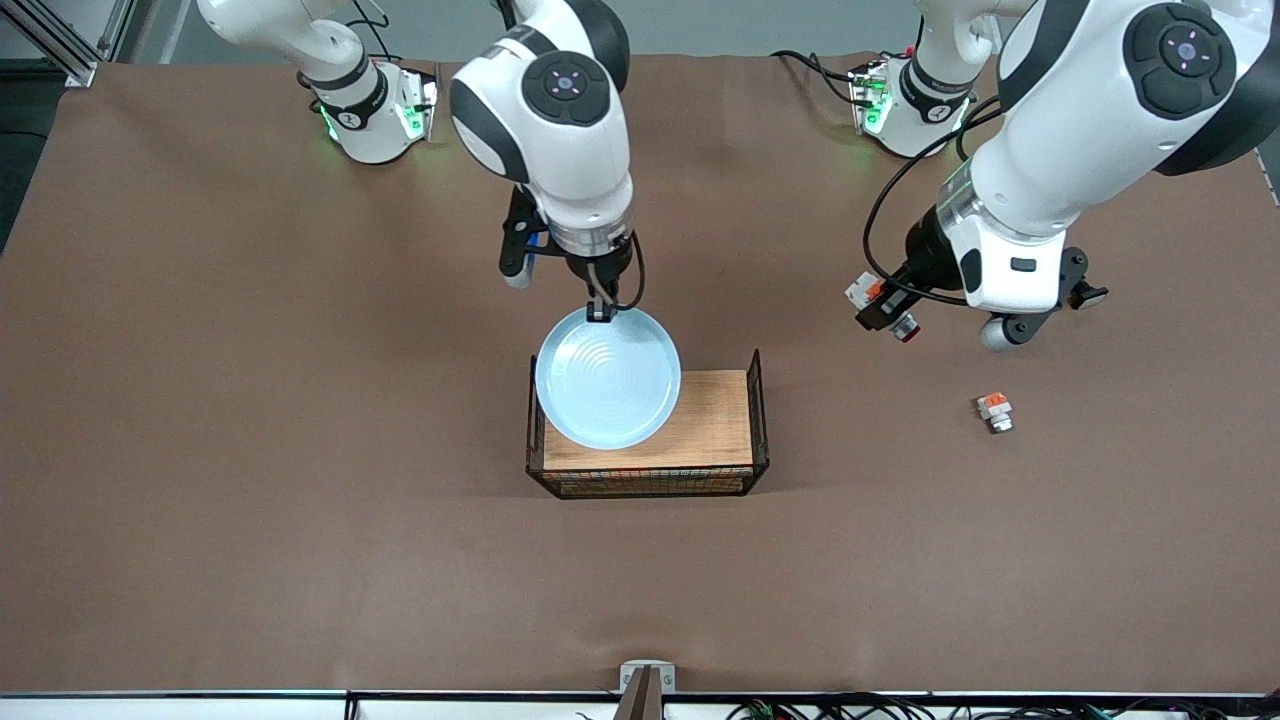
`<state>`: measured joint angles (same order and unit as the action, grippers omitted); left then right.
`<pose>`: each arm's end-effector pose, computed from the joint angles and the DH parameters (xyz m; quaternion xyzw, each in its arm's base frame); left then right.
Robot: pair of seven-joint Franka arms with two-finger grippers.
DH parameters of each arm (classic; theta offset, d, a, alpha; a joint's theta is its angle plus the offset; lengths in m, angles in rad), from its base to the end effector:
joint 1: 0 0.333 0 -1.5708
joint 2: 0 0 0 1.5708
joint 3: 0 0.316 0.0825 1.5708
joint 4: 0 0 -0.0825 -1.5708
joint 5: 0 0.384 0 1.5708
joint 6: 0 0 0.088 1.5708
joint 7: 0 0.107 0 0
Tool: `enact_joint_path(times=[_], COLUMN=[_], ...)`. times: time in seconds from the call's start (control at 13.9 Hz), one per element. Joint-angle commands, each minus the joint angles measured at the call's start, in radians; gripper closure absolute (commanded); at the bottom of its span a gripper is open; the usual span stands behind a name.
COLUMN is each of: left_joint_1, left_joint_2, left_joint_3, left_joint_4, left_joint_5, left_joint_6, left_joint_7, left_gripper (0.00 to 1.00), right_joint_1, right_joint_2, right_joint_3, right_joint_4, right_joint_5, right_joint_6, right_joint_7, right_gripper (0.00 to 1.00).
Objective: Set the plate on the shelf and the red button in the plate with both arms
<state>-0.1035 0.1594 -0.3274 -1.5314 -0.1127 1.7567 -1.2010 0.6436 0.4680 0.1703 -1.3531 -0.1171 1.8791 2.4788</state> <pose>0.5613 -0.2530 0.5728 0.9188 0.3845 -0.0337 0.0825 0.5047 0.4884 0.4644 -0.6768 0.7352 -0.0159 0.0336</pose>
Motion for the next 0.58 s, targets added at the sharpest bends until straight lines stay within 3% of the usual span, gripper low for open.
enact_joint_path(times=[0.0,0.5], left_joint_1=[-0.019,-0.12], left_joint_2=[0.02,0.176], left_joint_3=[-0.018,-0.012], left_joint_4=[0.023,0.137], left_joint_5=[-0.013,-0.004], left_joint_6=[-0.014,0.062], left_joint_7=[-0.106,-0.498], left_gripper=[0.68,0.68], right_joint_1=[0.054,0.077], right_joint_2=[0.069,0.139], right_joint_3=[-0.015,-0.017], right_joint_4=[0.083,0.121], right_joint_5=[-0.068,-0.105], right_joint_6=[-0.018,0.023], right_joint_7=[0.086,0.134], right_gripper=[1.0,1.0])
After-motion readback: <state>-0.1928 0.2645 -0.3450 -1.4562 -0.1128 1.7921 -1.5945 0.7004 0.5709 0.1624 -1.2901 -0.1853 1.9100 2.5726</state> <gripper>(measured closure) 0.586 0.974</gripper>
